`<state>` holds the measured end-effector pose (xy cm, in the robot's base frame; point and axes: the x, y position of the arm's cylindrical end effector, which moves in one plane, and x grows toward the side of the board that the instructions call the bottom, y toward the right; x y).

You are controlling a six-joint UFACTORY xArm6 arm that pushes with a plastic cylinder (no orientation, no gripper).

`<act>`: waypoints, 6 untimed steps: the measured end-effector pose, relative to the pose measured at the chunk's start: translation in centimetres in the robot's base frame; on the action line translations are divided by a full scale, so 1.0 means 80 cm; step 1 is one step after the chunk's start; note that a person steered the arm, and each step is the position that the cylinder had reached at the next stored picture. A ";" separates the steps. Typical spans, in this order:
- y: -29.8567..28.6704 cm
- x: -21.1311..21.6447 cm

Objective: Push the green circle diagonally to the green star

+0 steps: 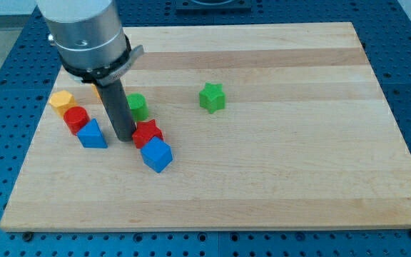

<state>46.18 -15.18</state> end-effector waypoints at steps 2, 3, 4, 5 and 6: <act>0.016 -0.133; 0.019 -0.182; 0.034 -0.215; 0.033 -0.205; 0.080 -0.093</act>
